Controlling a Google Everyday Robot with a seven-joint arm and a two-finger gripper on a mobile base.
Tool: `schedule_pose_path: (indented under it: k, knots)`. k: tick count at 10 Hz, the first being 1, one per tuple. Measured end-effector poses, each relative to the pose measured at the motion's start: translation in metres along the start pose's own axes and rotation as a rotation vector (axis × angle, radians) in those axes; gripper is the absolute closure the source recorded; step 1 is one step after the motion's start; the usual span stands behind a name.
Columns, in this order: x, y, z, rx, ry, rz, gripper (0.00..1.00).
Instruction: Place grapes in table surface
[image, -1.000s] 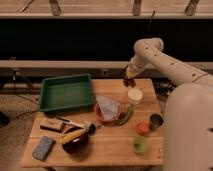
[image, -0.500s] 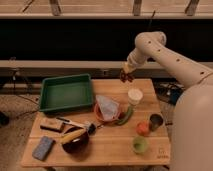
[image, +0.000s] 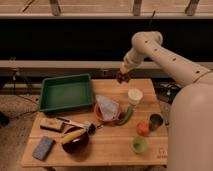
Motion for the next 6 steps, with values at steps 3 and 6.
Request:
schedule_pose_path:
  k: [3, 6]
  knots:
    - [0.004, -0.012, 0.035, 0.035, -0.056, -0.03, 1.0]
    - [0.003, -0.016, 0.066, 0.054, -0.111, -0.039, 0.98]
